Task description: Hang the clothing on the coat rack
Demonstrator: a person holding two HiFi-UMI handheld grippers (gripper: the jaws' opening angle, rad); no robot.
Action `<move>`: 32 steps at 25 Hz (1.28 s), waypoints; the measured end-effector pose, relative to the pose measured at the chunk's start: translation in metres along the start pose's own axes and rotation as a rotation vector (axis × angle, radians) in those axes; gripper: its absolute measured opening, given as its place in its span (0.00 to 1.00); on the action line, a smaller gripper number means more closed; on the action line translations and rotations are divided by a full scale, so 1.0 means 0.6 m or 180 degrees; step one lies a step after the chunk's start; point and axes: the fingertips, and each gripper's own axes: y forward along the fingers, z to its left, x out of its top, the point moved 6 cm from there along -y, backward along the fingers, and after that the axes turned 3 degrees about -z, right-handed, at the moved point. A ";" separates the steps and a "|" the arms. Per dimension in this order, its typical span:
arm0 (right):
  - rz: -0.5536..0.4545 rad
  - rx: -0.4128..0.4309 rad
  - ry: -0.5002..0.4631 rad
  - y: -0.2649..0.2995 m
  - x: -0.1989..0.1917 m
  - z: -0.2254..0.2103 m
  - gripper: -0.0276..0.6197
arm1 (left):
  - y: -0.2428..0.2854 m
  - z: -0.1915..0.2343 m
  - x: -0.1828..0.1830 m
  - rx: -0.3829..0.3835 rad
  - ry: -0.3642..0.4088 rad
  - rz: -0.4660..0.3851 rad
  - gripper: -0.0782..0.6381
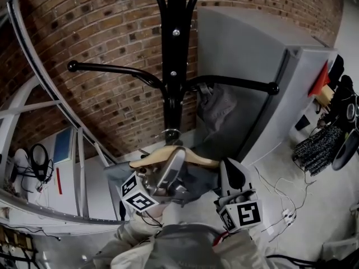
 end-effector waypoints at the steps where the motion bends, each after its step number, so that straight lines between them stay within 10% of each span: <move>1: -0.0012 0.0001 -0.0016 0.000 0.001 -0.001 0.08 | 0.001 0.001 -0.001 0.0000 0.0002 0.0005 0.26; 32: 0.0121 0.0000 0.0118 0.036 -0.031 -0.038 0.08 | -0.001 0.103 -0.034 0.0297 -0.0054 0.0025 0.26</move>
